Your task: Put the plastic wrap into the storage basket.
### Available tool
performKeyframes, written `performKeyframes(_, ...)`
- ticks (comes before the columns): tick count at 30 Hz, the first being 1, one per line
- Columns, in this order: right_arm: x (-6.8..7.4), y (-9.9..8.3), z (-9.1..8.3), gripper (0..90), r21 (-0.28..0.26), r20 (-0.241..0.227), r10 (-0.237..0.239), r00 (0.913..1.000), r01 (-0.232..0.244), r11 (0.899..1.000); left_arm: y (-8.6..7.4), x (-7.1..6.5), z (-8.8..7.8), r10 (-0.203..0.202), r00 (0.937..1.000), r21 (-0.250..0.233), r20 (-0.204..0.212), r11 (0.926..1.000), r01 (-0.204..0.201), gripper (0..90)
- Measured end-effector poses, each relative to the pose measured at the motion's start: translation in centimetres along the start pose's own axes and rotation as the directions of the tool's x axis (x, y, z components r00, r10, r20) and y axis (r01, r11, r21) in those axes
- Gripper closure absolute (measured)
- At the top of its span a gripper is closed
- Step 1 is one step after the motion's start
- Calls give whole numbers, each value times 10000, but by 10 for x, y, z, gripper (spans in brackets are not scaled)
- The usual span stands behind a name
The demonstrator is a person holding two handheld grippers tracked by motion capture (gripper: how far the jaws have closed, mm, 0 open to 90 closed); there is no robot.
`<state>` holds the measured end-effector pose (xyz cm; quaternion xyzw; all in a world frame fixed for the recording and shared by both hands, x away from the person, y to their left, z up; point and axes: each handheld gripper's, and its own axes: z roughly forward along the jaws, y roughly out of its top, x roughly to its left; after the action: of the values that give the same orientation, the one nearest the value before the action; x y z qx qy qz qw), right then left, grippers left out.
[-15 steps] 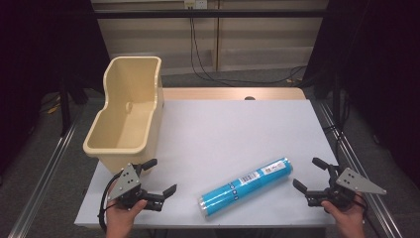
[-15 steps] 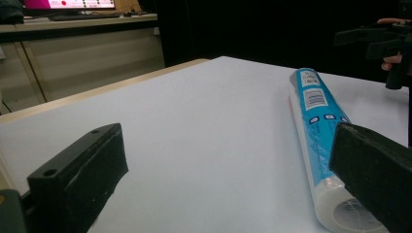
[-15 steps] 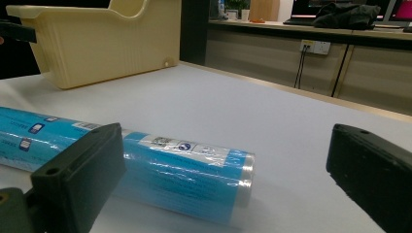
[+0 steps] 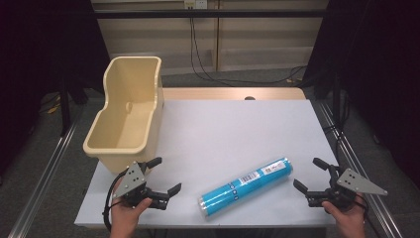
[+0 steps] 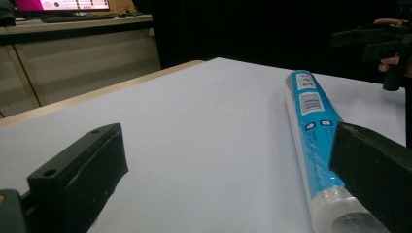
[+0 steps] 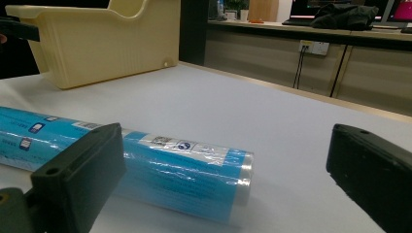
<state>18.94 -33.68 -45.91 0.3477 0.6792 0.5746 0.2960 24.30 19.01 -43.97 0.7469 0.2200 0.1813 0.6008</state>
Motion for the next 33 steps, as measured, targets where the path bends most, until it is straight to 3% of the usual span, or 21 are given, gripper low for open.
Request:
performKeyframes(13,1,0,0,0,-49,-23,64,10000,-64,10000,16,-14,36,11,9977,-47,680,10000,-8,0)
performKeyframes(33,1,0,0,0,-67,-36,108,9999,-108,9999,39,-34,96,-68,9848,569,1738,9984,-32,0)
